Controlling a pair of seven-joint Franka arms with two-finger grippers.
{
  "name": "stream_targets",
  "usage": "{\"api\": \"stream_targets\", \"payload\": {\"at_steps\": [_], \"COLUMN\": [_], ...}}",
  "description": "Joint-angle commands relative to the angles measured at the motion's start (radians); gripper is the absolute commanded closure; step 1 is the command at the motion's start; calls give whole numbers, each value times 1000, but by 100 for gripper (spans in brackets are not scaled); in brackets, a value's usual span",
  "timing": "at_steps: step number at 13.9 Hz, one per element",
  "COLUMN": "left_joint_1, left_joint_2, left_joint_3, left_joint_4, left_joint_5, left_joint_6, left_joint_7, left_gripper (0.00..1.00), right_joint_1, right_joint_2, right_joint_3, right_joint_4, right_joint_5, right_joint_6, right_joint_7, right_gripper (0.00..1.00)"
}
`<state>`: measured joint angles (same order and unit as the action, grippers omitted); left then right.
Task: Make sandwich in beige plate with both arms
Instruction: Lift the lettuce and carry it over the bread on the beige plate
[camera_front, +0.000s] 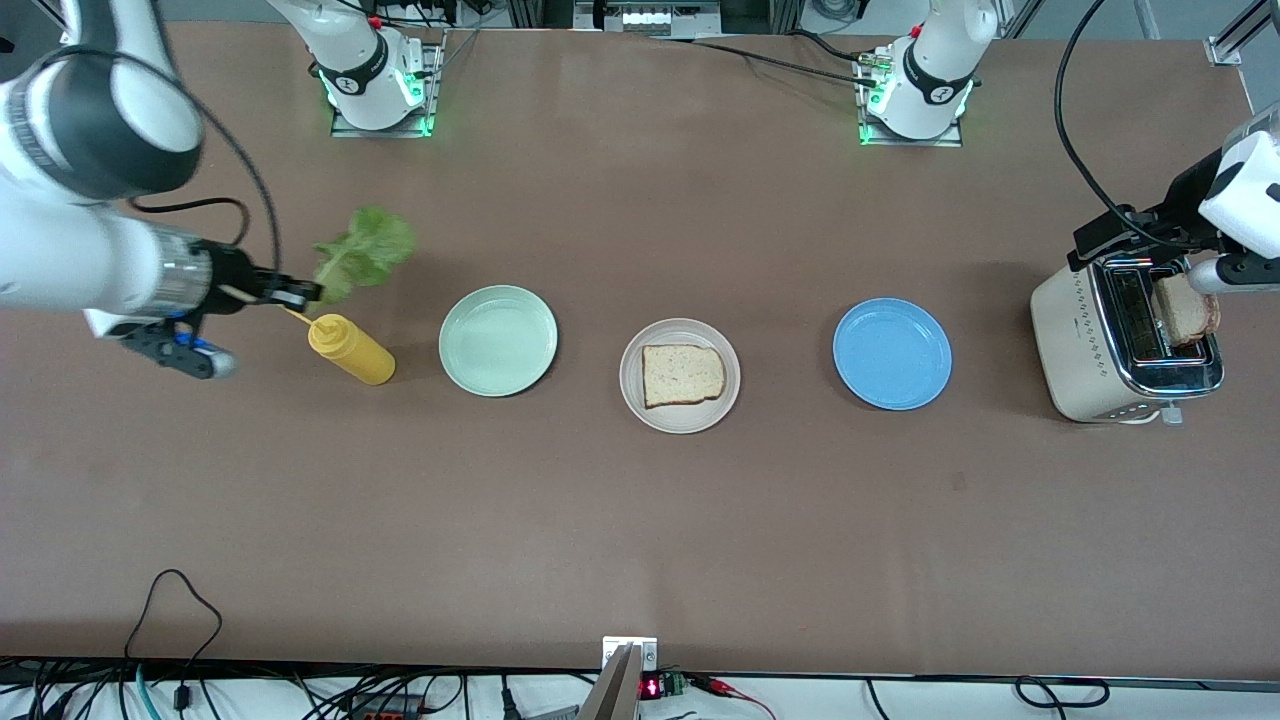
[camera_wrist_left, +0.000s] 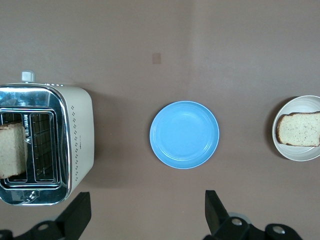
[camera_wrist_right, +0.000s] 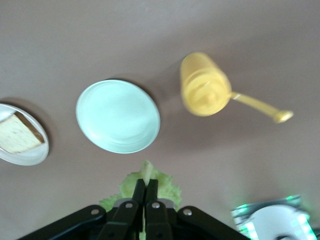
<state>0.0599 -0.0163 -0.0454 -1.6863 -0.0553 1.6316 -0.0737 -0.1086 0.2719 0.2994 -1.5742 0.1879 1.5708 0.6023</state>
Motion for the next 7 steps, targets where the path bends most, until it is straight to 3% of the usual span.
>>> {"api": "stream_targets", "payload": {"at_steps": [1,7], "left_joint_1": [6,8], "left_joint_2": [-30,30], "left_joint_3": [-10,-5], "left_joint_4": [-29,-9], "left_joint_5": [17,26], "left_joint_6": [5,-9], "left_joint_7": [6,-5], "left_gripper": [0,0], "right_joint_1": [88,285], "right_joint_2": [21,131], "right_joint_3": [-6,-6], "right_joint_4": [-3,-6], "right_joint_5": [19,56], "right_joint_6": [72,336], "right_joint_7": [218,617], "right_gripper": [100,100]}}
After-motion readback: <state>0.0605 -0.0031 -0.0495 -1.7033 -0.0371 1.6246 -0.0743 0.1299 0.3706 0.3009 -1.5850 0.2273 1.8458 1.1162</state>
